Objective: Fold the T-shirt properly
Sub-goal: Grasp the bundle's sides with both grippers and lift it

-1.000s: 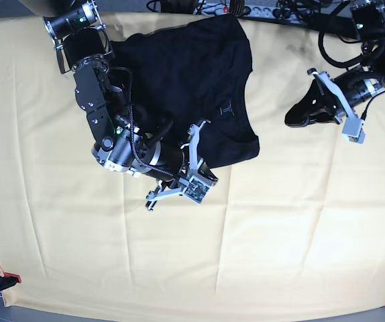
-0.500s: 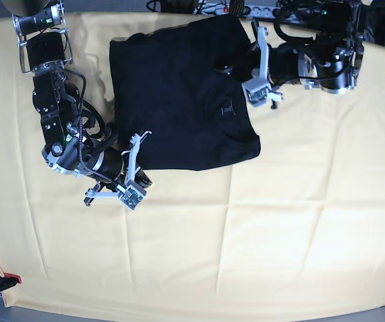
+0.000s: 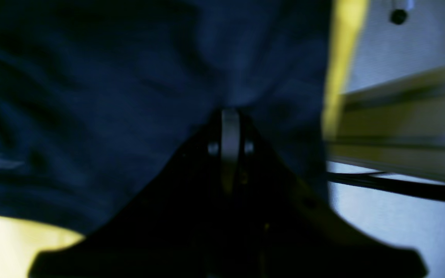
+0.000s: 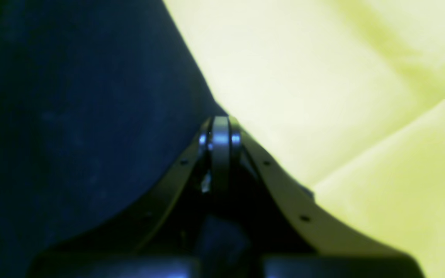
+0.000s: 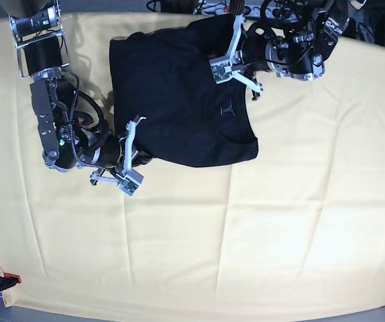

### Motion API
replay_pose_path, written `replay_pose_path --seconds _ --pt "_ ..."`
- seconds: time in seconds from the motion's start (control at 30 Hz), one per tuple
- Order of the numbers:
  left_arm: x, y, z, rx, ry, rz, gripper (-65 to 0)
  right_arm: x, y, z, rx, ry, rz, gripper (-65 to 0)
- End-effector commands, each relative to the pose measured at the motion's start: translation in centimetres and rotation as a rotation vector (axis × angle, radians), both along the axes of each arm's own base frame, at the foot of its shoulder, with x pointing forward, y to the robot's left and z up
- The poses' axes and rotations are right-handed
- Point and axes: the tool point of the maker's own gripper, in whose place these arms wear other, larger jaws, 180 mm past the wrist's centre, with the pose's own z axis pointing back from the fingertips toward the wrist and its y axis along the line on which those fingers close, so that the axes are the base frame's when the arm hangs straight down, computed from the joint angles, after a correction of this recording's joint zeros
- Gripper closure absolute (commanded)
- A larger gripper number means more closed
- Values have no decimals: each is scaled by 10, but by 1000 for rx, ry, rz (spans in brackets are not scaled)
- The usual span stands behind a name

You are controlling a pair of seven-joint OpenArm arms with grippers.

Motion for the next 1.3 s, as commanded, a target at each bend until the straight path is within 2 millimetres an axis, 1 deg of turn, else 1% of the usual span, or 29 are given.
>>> replay_pose_path --seconds 0.0,0.1,0.23,0.37,0.47,0.6,0.7,0.8,0.9,0.97,1.03,1.13,1.17,1.2,1.27 --pt "11 4 3 1 -30 17 0 7 -3 14 12 -28 6 0" --pt "24 14 -4 25 -42 37 0 1 -7 11 14 10 13 0" --pt "38 21 -10 42 -46 56 0 -7 -9 8 19 39 17 0" --pt "56 26 -6 68 -98 61 0 -15 -9 0 17 62 18 0" --pt "70 28 -5 65 -113 97 0 -23 -8 -4 14 73 24 0" --pt "85 35 -11 67 -114 123 0 -37 -4 -1 2 69 51 0" --pt "103 45 -17 82 -129 155 0 -49 0 4 5 50 69 0" --pt "123 54 -23 74 -144 188 0 -61 -5 8 4 36 63 0" --pt "146 63 -27 47 -176 210 0 -70 -18 11 0 28 29 0" --pt "162 67 -25 13 -213 218 0 -77 -27 13 4 24 -5 0" --pt "179 69 -18 -34 -258 225 0 -88 -31 16 25 32 -27 0" --pt "202 70 -3 -88 -330 237 0 -110 -24 20 77 50 -25 0" --pt "208 71 2 -90 -343 239 0 -114 -22 22 81 41 -21 0" --pt "210 71 5 -77 -346 225 0 -115 -22 24 76 22 -21 0" --pt "210 71 10 -35 -336 180 0 -107 -24 31 53 -43 -35 0"
